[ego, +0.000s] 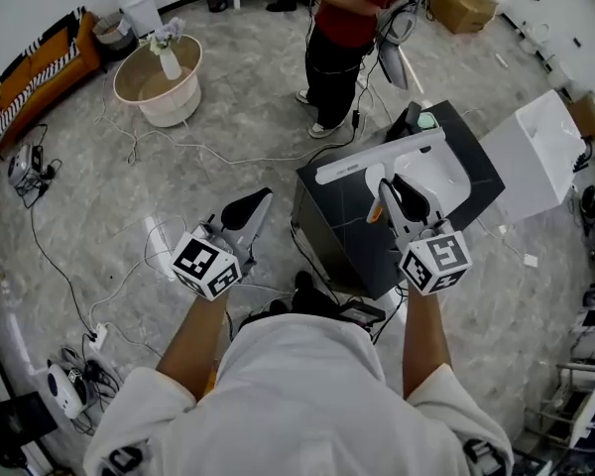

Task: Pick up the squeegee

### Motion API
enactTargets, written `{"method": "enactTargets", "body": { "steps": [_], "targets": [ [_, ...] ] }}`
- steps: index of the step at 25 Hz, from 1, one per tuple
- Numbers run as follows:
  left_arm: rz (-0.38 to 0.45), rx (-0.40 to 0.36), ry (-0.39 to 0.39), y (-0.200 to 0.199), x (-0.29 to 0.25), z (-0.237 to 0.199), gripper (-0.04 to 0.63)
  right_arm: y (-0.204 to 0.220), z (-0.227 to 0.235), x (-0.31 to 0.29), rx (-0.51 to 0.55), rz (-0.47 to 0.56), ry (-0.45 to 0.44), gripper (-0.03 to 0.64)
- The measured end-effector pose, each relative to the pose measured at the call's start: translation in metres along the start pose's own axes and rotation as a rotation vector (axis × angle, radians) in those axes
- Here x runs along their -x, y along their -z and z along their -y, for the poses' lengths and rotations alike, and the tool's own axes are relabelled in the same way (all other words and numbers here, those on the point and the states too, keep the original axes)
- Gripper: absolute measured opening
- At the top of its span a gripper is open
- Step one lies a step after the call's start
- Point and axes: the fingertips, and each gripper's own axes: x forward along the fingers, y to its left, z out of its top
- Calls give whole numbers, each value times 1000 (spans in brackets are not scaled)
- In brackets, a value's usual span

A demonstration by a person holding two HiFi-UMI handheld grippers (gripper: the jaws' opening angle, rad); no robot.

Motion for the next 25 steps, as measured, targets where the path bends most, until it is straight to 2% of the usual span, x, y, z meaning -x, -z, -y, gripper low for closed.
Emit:
{"method": "enactTargets", "body": {
  "steps": [6, 11, 19, 25],
  "targets": [
    [24, -108, -9, -43, 4, 13, 15, -51, -16, 36, 6, 184, 17, 75],
    [43, -176, -30, -67, 11, 21, 15, -69, -23, 60, 18, 269, 55, 75],
    [35, -183, -136, -71, 23, 10, 15, -53, -26, 74, -20, 273, 95, 75],
    [13, -173, -152, -63, 24, 9, 15, -39, -29, 79, -19, 260, 119, 75]
  ]
}}
